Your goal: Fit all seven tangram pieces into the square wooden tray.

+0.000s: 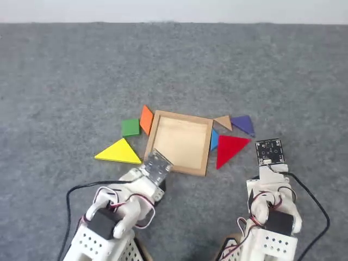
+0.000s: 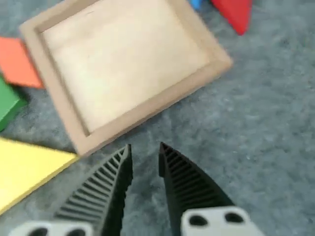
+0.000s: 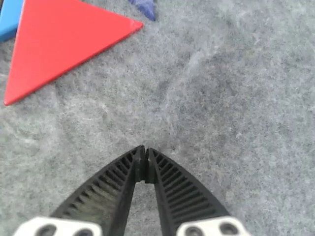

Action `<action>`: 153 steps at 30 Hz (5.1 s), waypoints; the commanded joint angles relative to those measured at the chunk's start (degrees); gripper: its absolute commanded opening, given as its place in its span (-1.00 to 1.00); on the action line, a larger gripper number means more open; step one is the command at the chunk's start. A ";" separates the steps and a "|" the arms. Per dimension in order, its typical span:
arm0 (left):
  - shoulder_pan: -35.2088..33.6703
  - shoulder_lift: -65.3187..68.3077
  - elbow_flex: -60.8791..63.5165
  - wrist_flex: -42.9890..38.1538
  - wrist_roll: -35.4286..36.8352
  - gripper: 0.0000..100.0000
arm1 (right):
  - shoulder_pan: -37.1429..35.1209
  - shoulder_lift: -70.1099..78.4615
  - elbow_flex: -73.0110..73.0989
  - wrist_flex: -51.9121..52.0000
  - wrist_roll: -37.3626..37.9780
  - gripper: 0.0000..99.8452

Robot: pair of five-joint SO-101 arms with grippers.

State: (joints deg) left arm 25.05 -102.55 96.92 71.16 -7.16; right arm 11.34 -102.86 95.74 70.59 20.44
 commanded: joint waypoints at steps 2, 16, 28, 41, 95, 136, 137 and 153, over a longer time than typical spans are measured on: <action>-0.44 -0.09 -0.40 -0.09 0.18 -0.82 | 0.75 0.04 0.79 0.48 0.62 -0.99; -34.46 0.35 -5.58 -13.80 -9.85 -0.83 | 0.75 0.04 0.79 0.48 0.62 -0.99; -30.59 39.21 -49.19 1.32 -7.91 -0.82 | 0.75 0.04 0.79 0.48 0.62 -0.99; -19.87 106.90 -87.60 -0.44 3.96 -0.62 | 0.75 0.04 0.79 0.48 0.62 -0.99; -36.31 92.13 -57.63 -4.92 32.44 -0.21 | 0.75 0.04 0.79 0.48 0.62 -0.99; -41.41 92.13 -50.42 -14.07 30.07 -0.21 | 0.75 0.04 0.79 0.48 0.62 -0.99; -40.35 92.13 -50.68 -14.24 31.56 -0.21 | 0.75 0.04 0.79 0.48 0.62 -0.99; -40.53 124.84 -77.93 -0.70 32.53 -0.21 | 0.75 0.04 0.79 0.48 0.62 -0.99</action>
State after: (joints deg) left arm -14.15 13.23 28.79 62.73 25.89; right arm 11.25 -102.86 95.74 70.59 20.44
